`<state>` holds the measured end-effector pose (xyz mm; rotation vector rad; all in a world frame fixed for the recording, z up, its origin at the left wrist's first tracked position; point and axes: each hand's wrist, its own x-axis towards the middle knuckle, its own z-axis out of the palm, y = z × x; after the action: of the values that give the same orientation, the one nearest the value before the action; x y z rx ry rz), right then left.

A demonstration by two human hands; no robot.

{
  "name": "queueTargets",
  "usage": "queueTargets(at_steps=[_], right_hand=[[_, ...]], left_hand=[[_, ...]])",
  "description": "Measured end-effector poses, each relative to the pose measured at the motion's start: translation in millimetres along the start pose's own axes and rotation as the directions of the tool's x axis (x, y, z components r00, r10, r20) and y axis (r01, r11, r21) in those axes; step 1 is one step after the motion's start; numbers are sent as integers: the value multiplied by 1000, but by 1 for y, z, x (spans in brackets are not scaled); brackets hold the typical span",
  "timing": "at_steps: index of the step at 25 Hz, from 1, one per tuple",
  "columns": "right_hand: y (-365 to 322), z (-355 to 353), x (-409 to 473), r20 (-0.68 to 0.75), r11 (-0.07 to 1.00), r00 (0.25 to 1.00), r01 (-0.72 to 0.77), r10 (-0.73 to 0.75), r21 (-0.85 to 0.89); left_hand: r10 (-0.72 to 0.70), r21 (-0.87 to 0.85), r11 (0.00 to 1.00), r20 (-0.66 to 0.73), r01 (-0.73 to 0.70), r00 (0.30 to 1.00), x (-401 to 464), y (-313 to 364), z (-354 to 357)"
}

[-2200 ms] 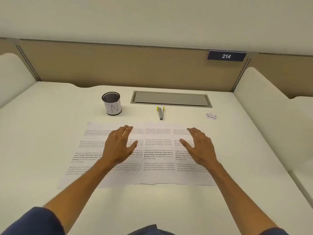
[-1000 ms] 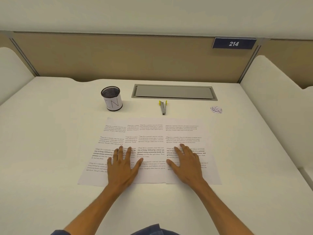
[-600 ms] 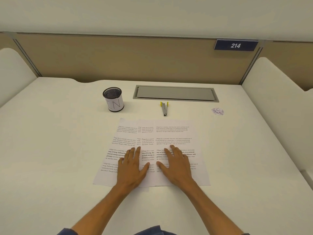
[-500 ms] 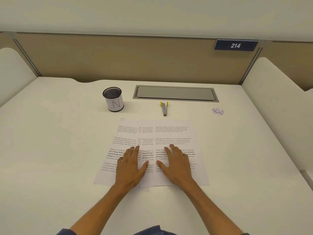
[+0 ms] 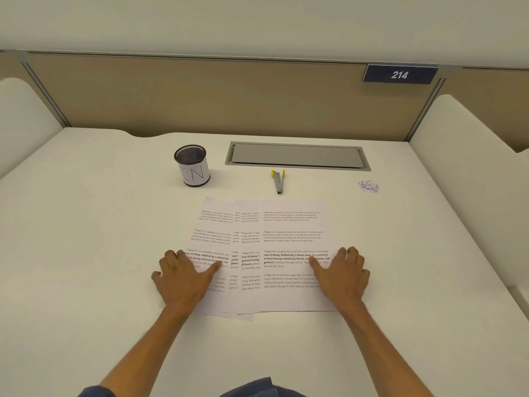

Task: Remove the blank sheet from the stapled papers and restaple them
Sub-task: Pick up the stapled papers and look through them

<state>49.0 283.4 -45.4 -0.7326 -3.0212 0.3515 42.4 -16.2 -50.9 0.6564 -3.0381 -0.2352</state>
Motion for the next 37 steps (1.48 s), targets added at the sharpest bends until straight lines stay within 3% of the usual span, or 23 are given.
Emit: queueTargets(at_steps=[12,27,37], right_hand=[[-39,4,-18,17,993,993,114,-114,22],[-59,8,-22,53,982,996,58,-69,181],[-57,3,-19,101,984,992,56,-74,170]], left_hand=[[50,-174,984,58,-39,997,-20,47,6],[87,-471,882,144,-9,986,-40,76,6],[90,-326,945,184,-26,979,-46,84,8]])
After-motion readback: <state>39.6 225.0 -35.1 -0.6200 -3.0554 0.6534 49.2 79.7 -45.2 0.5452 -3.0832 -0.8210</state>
